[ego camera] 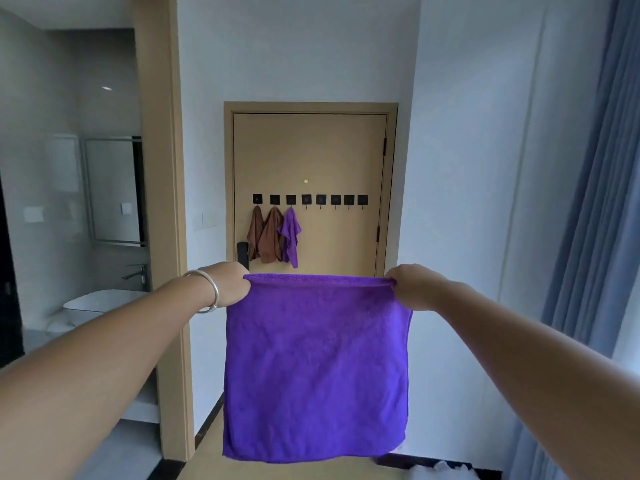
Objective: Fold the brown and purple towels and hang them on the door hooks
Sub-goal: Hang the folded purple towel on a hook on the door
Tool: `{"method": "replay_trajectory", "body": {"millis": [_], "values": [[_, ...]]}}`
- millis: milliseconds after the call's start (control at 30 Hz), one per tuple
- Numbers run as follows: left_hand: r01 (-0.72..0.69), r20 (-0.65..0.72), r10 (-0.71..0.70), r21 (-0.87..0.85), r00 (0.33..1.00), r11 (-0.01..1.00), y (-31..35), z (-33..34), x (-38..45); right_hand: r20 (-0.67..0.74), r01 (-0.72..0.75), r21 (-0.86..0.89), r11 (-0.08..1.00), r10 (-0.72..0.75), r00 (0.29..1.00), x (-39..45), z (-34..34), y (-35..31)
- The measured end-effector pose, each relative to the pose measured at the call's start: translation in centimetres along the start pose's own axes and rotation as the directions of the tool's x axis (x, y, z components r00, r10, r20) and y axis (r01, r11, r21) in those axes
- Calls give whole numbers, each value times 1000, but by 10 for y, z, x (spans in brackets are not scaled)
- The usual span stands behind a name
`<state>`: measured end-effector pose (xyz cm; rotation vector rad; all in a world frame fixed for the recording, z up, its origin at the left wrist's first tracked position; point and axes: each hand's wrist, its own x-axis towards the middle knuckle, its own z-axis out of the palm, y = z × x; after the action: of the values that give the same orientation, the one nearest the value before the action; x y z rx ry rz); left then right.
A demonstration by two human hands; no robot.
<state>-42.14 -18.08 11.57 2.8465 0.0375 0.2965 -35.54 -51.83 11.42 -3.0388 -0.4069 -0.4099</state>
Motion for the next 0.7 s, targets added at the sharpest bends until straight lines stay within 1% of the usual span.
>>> {"method": "replay_trajectory", "body": {"millis": [100, 400, 533, 700], "values": [[16, -24, -15, 8, 1000, 1000, 3, 7, 34, -4, 15, 16, 1000, -15, 1000, 32, 8, 12], [32, 25, -33, 36, 999, 999, -21, 45, 127, 64, 27, 32, 999, -29, 998, 113, 43, 19], [19, 29, -20, 32, 999, 999, -41, 58, 181, 91, 12, 10, 1000, -13, 996, 164, 64, 15], [-1, 19, 1, 21, 1000, 1000, -78, 70, 266, 88, -5, 2, 1000, 5, 996, 248, 84, 2]]}}
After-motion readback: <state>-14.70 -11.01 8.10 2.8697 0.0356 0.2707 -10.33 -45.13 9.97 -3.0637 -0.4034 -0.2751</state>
